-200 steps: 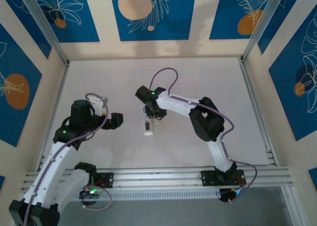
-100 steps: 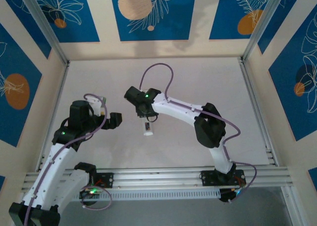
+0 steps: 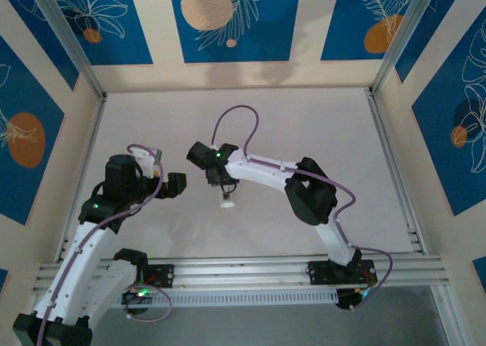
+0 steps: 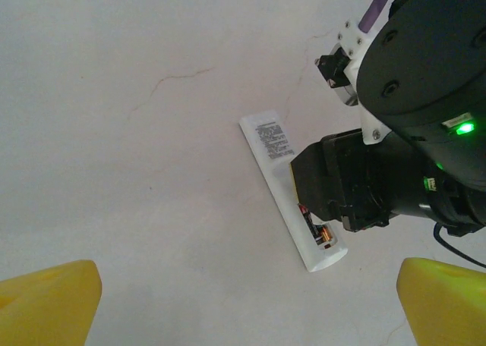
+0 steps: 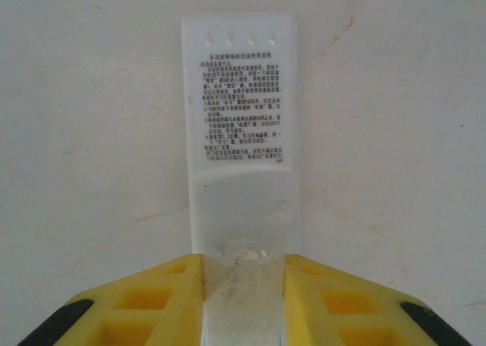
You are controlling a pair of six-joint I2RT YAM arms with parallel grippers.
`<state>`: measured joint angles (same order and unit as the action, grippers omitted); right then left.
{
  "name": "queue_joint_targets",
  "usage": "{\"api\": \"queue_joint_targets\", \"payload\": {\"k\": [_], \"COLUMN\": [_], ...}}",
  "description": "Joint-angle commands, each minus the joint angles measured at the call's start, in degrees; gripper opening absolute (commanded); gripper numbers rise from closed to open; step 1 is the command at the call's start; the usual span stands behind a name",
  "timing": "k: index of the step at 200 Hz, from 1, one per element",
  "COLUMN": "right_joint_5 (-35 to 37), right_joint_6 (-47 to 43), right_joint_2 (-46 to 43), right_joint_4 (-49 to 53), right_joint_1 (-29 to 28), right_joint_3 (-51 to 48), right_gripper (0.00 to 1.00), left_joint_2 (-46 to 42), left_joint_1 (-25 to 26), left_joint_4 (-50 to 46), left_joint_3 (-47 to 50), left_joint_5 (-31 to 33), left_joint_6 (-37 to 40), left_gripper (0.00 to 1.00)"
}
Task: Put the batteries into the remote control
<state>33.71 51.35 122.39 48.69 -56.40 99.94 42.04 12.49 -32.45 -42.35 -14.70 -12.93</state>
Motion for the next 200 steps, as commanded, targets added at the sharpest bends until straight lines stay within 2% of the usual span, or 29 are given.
{"api": "queue_joint_targets", "payload": {"k": [1,200], "right_joint_5": [1.32,-0.13], "right_joint_6": [1.29,-1.11], "right_joint_2": [0.88,1.34], "right_joint_4": [-0.57,-2.41], "right_joint_1": [-0.26,-0.78], "right_joint_3": [-1.11,-3.32], "right_gripper": [0.30,0.30], "left_joint_2": [-0.56,-0.64], "left_joint_1": [-0.98,-0.91], "left_joint_4": [-0.70,-0.69], "left_joint_3": [0.68,0.77], "left_joint_5": [0.11,-0.24], "left_joint_6": [0.92,0.93], "left_gripper": [1.00,1.00]}}
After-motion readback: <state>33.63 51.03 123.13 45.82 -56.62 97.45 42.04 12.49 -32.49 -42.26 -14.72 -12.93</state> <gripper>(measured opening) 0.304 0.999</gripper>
